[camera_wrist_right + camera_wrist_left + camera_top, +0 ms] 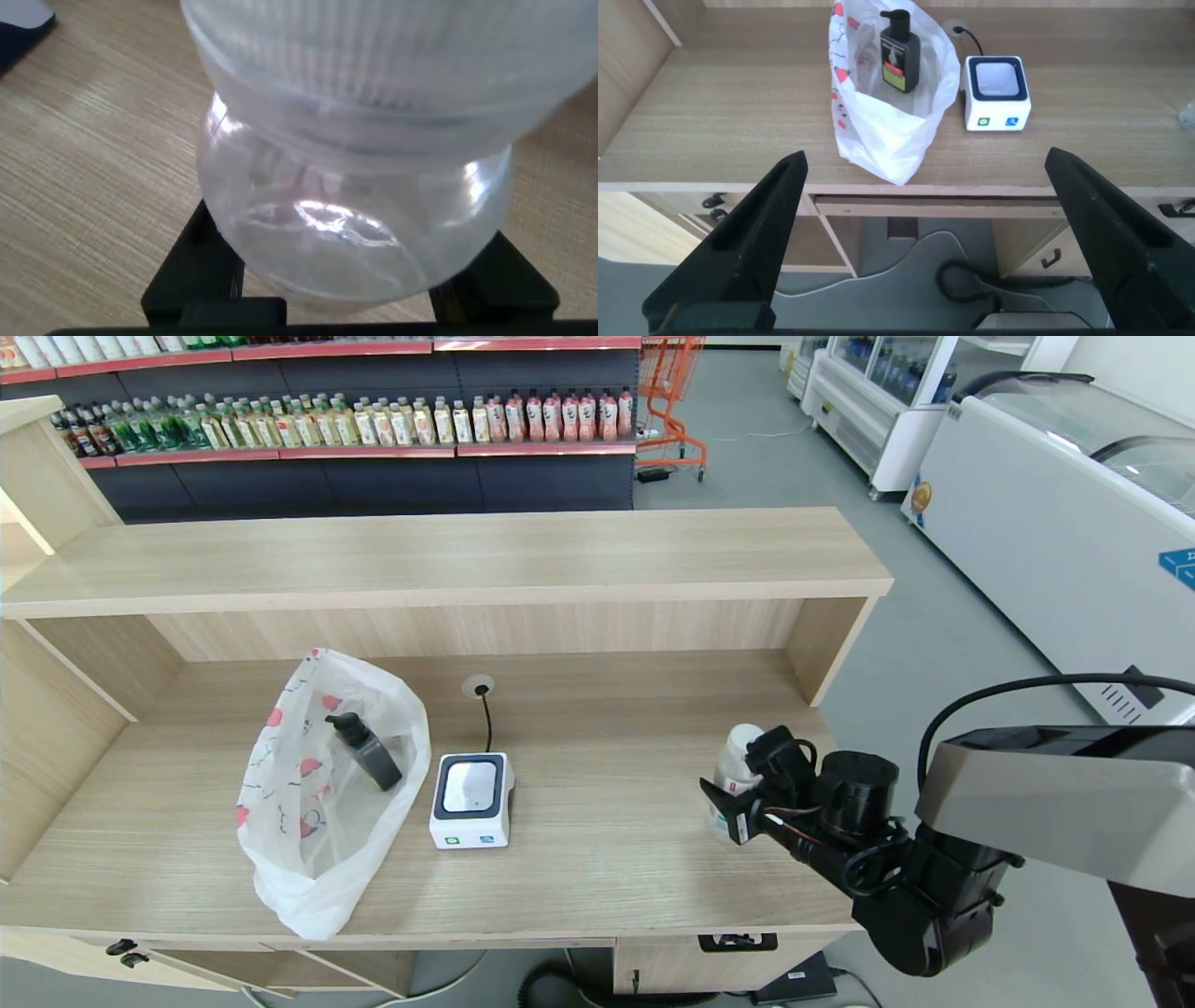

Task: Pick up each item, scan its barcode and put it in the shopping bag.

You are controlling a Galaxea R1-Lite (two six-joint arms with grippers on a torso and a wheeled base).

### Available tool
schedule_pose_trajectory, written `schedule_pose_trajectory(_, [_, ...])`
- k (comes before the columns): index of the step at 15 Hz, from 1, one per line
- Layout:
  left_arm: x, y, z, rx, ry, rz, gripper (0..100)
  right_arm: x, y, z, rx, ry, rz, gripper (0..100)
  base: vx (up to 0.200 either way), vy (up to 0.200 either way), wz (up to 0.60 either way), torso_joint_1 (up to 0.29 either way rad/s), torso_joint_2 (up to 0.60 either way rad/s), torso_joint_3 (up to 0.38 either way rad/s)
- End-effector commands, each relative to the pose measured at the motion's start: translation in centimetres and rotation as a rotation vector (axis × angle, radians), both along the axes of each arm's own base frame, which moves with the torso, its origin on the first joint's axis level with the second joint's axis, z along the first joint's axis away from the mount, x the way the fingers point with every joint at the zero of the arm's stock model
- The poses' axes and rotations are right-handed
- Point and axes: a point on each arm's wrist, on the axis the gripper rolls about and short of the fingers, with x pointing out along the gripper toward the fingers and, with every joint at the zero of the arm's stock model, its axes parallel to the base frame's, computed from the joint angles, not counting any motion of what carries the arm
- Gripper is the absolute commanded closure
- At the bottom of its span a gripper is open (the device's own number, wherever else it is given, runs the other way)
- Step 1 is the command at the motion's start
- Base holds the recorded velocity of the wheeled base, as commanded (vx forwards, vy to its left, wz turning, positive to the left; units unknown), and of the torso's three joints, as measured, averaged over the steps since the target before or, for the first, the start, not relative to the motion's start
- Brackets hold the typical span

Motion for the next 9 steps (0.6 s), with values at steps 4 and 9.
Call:
schedule_pose_trajectory(4, [0.0,0.0,0.0,0.0,0.0,0.0,0,-0.5,-0.25,-1.08,-0.049,0.006,0.006,100,0.0,0.0,0.0,0.0,0.0,0.0])
schedule_pose_trajectory(9, [0.0,0.0,0.0,0.0,0.0,0.0,0,-0.5,-0.38,-0.89,-0.029,0.008,0.0,100,0.0,0.0,0.0,0.0,0.0,0.0])
